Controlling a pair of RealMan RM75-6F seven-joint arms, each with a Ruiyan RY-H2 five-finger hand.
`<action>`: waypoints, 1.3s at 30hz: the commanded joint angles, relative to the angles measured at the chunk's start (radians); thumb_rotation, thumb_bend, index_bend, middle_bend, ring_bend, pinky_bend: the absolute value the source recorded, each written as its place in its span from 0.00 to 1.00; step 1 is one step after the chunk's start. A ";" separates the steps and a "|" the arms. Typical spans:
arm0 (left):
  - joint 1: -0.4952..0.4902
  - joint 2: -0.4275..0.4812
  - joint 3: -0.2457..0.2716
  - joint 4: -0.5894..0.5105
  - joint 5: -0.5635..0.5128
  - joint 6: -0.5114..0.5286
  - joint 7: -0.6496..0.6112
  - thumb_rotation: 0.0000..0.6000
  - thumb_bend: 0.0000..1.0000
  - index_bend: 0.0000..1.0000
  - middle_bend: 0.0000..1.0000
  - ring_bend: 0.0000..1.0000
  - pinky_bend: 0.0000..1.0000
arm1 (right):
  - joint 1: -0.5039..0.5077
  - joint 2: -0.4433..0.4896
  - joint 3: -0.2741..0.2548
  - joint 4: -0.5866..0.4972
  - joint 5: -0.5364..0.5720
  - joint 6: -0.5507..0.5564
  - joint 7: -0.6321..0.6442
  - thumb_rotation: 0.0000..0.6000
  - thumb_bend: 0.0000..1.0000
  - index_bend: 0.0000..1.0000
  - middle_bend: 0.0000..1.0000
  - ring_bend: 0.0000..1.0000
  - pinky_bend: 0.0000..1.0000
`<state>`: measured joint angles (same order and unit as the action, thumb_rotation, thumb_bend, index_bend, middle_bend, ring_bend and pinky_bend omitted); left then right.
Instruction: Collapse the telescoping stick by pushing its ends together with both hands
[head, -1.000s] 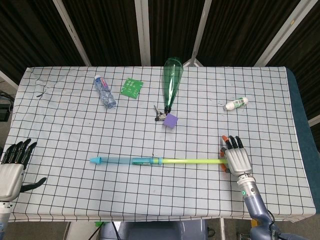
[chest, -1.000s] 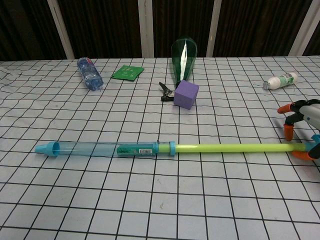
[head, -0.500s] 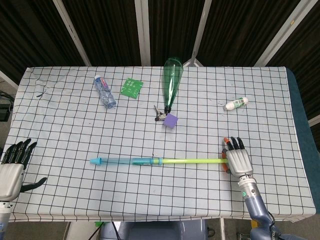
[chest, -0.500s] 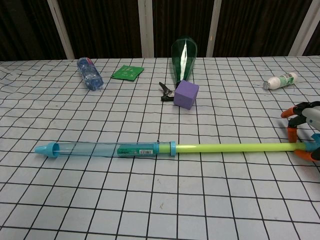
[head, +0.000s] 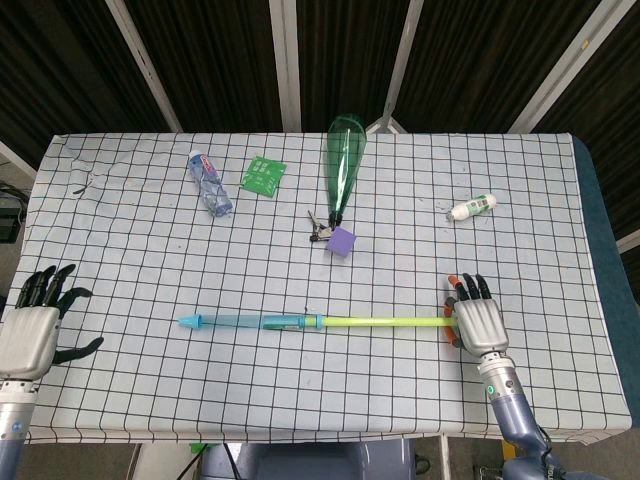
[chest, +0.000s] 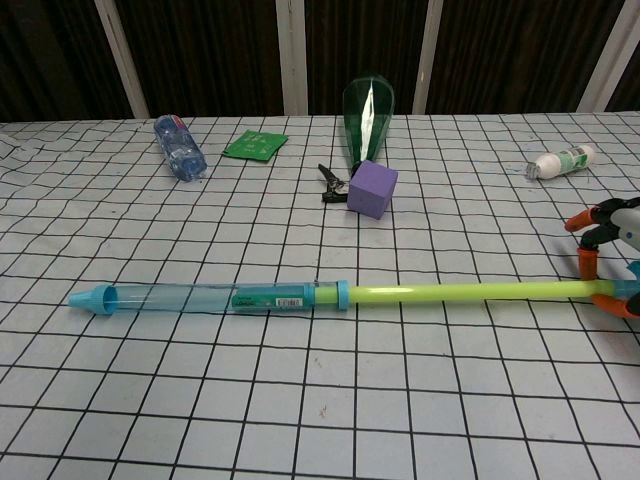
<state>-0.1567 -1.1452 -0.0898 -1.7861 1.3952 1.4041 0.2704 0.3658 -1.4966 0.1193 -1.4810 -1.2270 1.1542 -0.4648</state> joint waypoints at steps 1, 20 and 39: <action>-0.076 -0.038 -0.041 -0.025 -0.101 -0.103 0.114 1.00 0.22 0.37 0.08 0.00 0.00 | 0.000 0.007 0.002 -0.009 0.002 0.004 0.002 1.00 0.42 0.61 0.18 0.00 0.00; -0.274 -0.311 -0.093 -0.023 -0.439 -0.218 0.458 1.00 0.32 0.43 0.09 0.00 0.00 | -0.004 0.040 -0.003 -0.040 0.004 0.016 0.028 1.00 0.43 0.61 0.18 0.00 0.00; -0.345 -0.432 -0.078 0.026 -0.561 -0.195 0.534 1.00 0.37 0.45 0.09 0.00 0.00 | 0.000 0.045 -0.013 -0.052 -0.001 0.018 0.036 1.00 0.43 0.61 0.18 0.00 0.00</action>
<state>-0.5002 -1.5752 -0.1685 -1.7620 0.8358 1.2082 0.8042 0.3658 -1.4512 0.1065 -1.5327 -1.2283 1.1727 -0.4289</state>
